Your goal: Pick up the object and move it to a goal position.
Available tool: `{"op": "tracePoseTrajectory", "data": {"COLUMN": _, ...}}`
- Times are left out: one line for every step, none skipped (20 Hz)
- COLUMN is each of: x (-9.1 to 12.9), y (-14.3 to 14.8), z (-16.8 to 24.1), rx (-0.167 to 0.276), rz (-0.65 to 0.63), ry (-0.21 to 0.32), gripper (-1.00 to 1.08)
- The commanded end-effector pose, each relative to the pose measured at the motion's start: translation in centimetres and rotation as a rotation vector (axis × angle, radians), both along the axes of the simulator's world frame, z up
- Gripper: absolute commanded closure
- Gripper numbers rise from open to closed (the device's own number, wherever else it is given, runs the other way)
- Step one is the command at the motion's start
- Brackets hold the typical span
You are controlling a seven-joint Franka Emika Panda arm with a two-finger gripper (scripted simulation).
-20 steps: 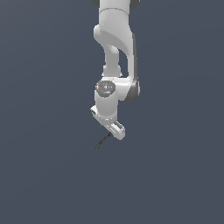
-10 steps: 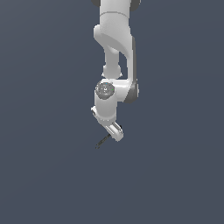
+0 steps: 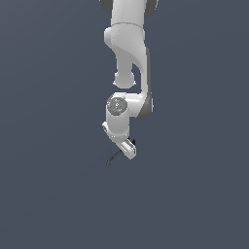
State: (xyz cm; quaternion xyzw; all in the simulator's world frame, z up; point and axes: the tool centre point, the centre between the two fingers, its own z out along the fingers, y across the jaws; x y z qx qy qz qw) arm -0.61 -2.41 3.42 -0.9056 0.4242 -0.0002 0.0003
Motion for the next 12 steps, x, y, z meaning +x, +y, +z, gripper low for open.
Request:
{"op": "tracePoseTrajectory", "data": {"x": -0.1, "y": 0.0, "z": -1.3, "rx": 0.0, "rz": -0.001, "ry": 0.001, "gripper": -0.92}}
{"op": "tracePoseTrajectory", "data": {"x": -0.1, "y": 0.0, "z": -1.7, "rx": 0.0, "rz": -0.002, "ry": 0.001, "gripper": -0.92}}
{"op": "tracePoseTrajectory", "data": {"x": -0.1, "y": 0.0, "z": -2.0, "rx": 0.0, "rz": -0.002, "ry": 0.001, "gripper": -0.92}}
{"op": "tracePoseTrajectory", "data": {"x": -0.1, "y": 0.0, "z": -2.3, "rx": 0.0, "rz": -0.002, "ry": 0.001, "gripper": -0.92}}
{"op": "tracePoseTrajectory", "data": {"x": 0.0, "y": 0.0, "z": -2.4, "rx": 0.0, "rz": -0.002, "ry": 0.001, "gripper": -0.92}}
{"op": "tracePoseTrajectory", "data": {"x": 0.0, "y": 0.0, "z": -2.6, "rx": 0.0, "rz": -0.002, "ry": 0.001, "gripper": -0.92}}
{"op": "tracePoseTrajectory", "data": {"x": 0.0, "y": 0.0, "z": -2.6, "rx": 0.0, "rz": -0.002, "ry": 0.001, "gripper": -0.92}}
{"op": "tracePoseTrajectory", "data": {"x": 0.0, "y": 0.0, "z": -2.7, "rx": 0.0, "rz": -0.002, "ry": 0.001, "gripper": -0.92}}
{"op": "tracePoseTrajectory", "data": {"x": 0.0, "y": 0.0, "z": -2.7, "rx": 0.0, "rz": -0.002, "ry": 0.001, "gripper": 1.08}}
{"op": "tracePoseTrajectory", "data": {"x": 0.0, "y": 0.0, "z": -2.7, "rx": 0.0, "rz": -0.002, "ry": 0.001, "gripper": 1.08}}
{"op": "tracePoseTrajectory", "data": {"x": 0.0, "y": 0.0, "z": -2.7, "rx": 0.0, "rz": -0.002, "ry": 0.001, "gripper": 1.08}}
{"op": "tracePoseTrajectory", "data": {"x": 0.0, "y": 0.0, "z": -2.7, "rx": 0.0, "rz": -0.002, "ry": 0.001, "gripper": 1.08}}
